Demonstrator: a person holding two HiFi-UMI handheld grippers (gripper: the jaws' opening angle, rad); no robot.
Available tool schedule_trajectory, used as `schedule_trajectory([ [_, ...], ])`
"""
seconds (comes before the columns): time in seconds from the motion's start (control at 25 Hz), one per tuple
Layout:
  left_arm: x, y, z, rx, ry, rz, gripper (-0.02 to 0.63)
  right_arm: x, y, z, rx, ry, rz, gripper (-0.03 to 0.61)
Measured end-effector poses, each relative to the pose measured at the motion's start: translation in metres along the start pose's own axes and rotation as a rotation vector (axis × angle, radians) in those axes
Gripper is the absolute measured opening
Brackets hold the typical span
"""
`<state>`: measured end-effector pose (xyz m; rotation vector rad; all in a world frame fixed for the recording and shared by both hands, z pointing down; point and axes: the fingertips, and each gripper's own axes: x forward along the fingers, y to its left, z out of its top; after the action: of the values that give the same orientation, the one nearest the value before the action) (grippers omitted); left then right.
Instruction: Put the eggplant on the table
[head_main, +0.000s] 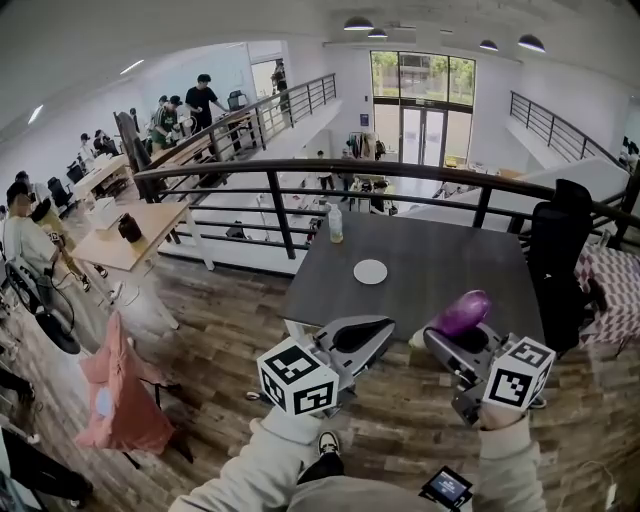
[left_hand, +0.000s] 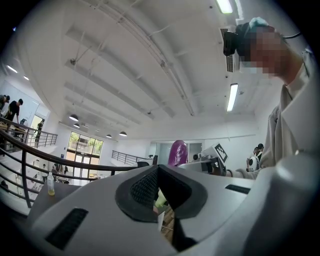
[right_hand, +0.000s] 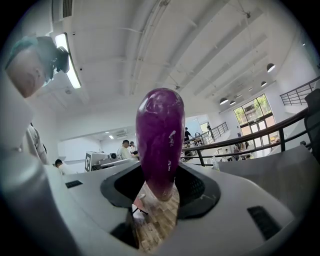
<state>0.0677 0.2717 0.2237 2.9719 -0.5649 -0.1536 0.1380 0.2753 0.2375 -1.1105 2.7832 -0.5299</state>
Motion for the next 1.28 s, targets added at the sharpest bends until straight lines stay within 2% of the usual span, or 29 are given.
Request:
schedule_trajectory([
  [0.24, 0.013, 0.030, 0.007, -0.009, -0.016, -0.003, 0.006, 0.019, -0.015, 0.010, -0.007, 0.005, -0.009, 0.196],
  [0.56, 0.029, 0.082, 0.006, -0.024, -0.030, -0.021, 0.005, 0.059, -0.057, 0.020, 0.006, 0.007, -0.029, 0.196],
  [0.92, 0.026, 0.182, 0.011, -0.077, -0.031, 0.006, 0.005, 0.139, -0.098, 0.035, 0.021, 0.035, -0.035, 0.196],
  [1.28, 0.022, 0.265, 0.013, -0.055, 0.014, 0.012, 0.006, 0.214, -0.131, 0.056, 0.044, 0.026, -0.051, 0.196],
])
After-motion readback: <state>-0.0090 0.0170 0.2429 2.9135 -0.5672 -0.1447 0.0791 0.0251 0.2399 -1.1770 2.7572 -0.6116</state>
